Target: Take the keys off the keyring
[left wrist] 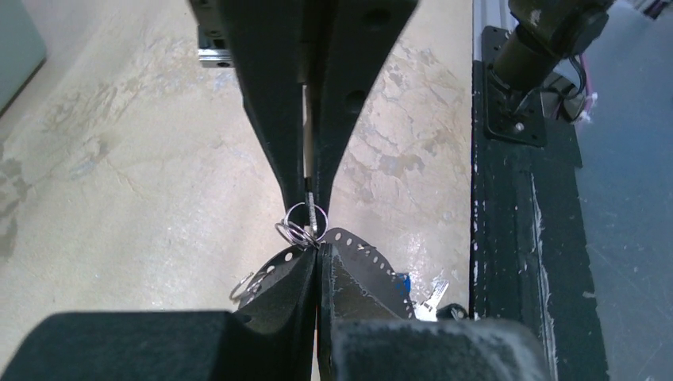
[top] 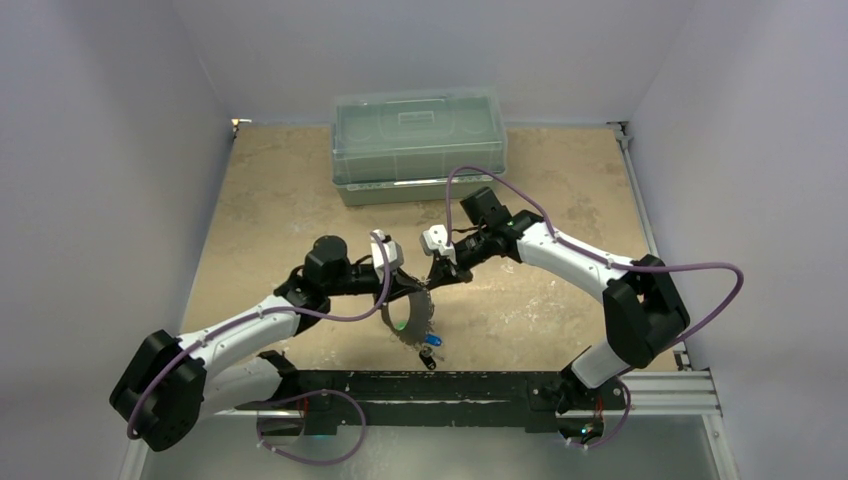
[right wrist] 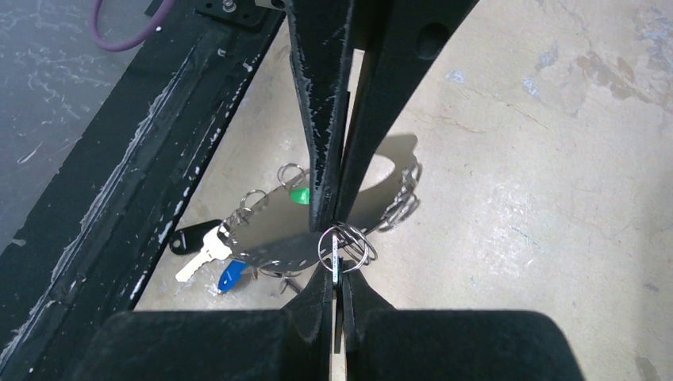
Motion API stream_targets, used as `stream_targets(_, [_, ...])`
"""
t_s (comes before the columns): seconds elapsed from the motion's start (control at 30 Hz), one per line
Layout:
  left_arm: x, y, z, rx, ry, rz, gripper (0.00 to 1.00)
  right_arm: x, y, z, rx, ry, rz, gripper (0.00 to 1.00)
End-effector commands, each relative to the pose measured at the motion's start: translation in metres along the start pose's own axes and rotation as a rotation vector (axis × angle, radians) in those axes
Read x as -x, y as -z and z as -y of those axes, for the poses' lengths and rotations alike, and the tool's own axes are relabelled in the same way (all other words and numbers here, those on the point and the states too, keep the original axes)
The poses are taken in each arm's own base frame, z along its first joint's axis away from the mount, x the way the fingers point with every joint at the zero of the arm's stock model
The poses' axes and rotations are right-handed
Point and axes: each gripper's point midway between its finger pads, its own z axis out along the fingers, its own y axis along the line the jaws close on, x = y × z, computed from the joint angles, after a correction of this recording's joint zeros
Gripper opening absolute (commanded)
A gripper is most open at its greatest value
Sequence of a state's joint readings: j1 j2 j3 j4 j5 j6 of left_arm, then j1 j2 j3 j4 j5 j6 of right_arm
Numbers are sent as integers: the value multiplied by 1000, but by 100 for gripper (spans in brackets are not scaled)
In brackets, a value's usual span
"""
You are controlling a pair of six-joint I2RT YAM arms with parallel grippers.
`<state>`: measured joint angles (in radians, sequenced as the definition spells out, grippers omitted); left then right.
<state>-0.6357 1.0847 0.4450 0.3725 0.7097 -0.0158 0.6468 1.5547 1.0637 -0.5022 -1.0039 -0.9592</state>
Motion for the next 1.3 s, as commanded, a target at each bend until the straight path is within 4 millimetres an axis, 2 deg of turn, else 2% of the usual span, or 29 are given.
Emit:
stream_targets(0.0, [35, -2, 18, -97, -221, 103, 0, 25, 3, 7, -10, 81, 33, 0])
stream_targets(0.2, [40, -6, 17, -108, -235, 104, 0, 26, 0, 6, 3, 93, 28, 0])
stream_targets(0.47, [32, -7, 10, -68, -247, 89, 0, 27, 0, 3, 18, 91, 30, 0])
stream_targets(0.53, [32, -5, 8, -56, -263, 93, 9, 26, -1, 2, 21, 89, 30, 0])
stream_targets(0.67, [31, -2, 8, -44, -299, 114, 14, 27, 0, 2, 22, 89, 34, 0])
stream_targets(1.03, [27, 5, -5, 76, -458, 165, 16, 28, -3, 0, 35, 62, 55, 0])
stream_targets(1.27, [25, 9, -2, 90, -503, 179, 18, 28, -4, 1, 35, 52, 61, 0])
